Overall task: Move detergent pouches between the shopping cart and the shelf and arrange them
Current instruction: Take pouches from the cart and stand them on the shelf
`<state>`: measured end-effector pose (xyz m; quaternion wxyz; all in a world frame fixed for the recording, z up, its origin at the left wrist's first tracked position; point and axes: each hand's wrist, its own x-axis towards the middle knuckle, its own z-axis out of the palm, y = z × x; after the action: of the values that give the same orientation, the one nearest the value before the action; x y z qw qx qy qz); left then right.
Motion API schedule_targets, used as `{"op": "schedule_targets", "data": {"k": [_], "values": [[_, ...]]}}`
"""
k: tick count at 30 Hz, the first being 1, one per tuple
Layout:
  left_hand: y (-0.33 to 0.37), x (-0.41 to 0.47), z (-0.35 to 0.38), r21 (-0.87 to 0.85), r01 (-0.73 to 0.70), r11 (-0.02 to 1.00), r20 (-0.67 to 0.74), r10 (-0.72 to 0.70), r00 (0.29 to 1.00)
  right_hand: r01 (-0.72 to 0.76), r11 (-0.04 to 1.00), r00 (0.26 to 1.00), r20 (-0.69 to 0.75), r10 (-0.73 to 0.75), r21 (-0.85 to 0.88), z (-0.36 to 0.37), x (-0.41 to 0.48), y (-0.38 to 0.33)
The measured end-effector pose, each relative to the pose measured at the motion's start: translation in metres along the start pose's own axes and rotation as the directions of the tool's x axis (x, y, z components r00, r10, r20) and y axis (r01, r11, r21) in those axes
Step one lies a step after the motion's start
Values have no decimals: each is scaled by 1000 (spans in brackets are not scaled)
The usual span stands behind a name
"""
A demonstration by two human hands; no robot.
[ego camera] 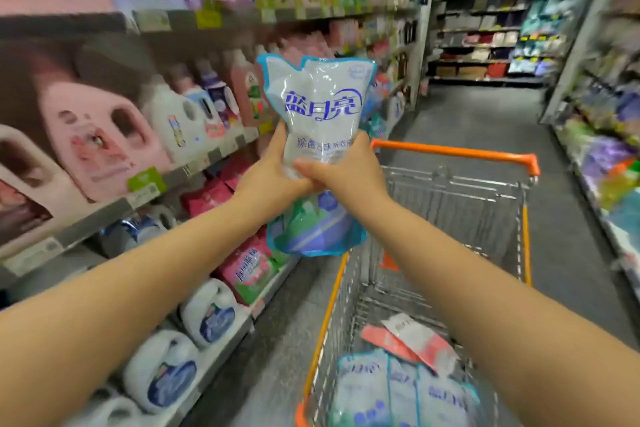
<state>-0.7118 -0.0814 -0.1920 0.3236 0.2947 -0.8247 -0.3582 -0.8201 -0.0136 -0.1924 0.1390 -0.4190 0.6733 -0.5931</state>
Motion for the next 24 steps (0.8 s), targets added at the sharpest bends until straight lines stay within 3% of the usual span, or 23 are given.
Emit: {"op": "schedule_targets", "data": {"k": [6, 8, 12, 17, 21, 22, 24], "values": [[-58, -20, 193, 21, 193, 981, 315, -190, 930, -387, 911, 922, -47, 384, -144, -75, -37, 179], [-88, -36, 238, 80, 296, 952, 423, -301, 855, -491, 861, 871, -65, 487, -131, -83, -56, 229], [-149, -73, 300, 129, 372, 919, 584, -373, 721, -663, 735, 745, -23, 667, -145, -75, -105, 315], [-211, -138, 343, 219, 550, 806, 672, -533, 513, -814, 542, 540, 72, 839, -208, -58, -163, 386], [-223, -165, 358, 455, 503, 734, 718, -637, 280, -876, 369, 344, 134, 929, -311, -48, -200, 424], [-227, -170, 361, 529, 457, 714, 700, -673, 240, -884, 332, 304, 134, 943, -329, -48, -207, 429], [-234, -175, 370, 627, 365, 688, 657, -719, 227, -894, 270, 250, 102, 963, -358, -47, -219, 437]]}}
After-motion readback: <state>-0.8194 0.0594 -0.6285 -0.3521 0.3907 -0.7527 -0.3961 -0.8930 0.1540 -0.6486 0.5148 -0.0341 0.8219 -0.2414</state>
